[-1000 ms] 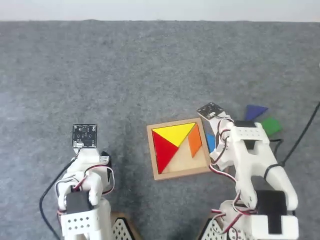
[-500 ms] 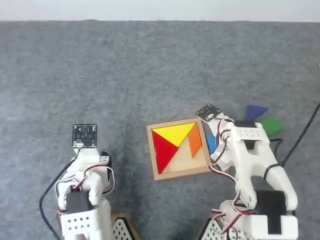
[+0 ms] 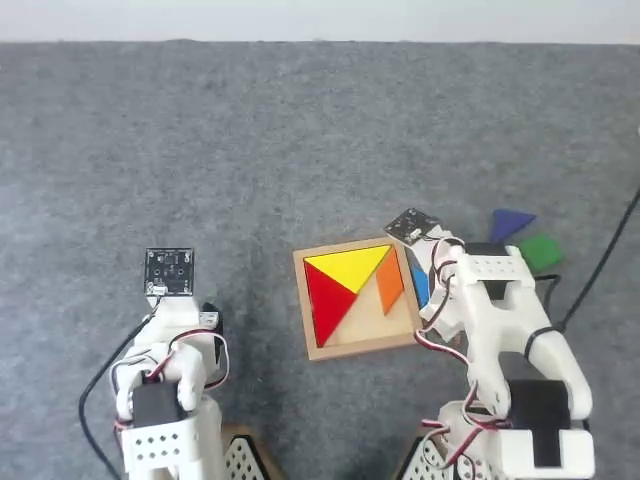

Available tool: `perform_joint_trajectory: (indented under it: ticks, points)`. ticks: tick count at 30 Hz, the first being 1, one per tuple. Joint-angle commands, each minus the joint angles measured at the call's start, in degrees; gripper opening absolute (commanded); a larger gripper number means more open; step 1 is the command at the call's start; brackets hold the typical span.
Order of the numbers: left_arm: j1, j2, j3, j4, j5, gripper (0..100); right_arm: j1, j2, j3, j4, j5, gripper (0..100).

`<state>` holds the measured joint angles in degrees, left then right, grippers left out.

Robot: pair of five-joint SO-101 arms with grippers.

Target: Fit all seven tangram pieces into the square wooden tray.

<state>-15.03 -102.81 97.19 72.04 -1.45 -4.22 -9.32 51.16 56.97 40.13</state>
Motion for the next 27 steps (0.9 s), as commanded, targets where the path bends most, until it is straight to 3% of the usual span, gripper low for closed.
perform_joint_trajectory:
  ticks: [1,12,23,27]
  points:
    - [-0.3,-1.1,-0.7,0.2,-0.1,9,-1.4,-0.7,-1.3,-3.2,1.2,16.6]
    - [-0.3,-1.1,-0.7,0.2,-0.1,9,-0.7,-2.8,-1.4,-2.3,-0.8,11.7]
    - [-0.3,-1.1,-0.7,0.2,-0.1,9,-1.2,-24.7,-1.5,11.0,-0.3,11.7]
    - [-0.3,-1.1,-0.7,0.2,-0.1,9,-1.1,-24.9,0.8,14.2,2.5,21.0]
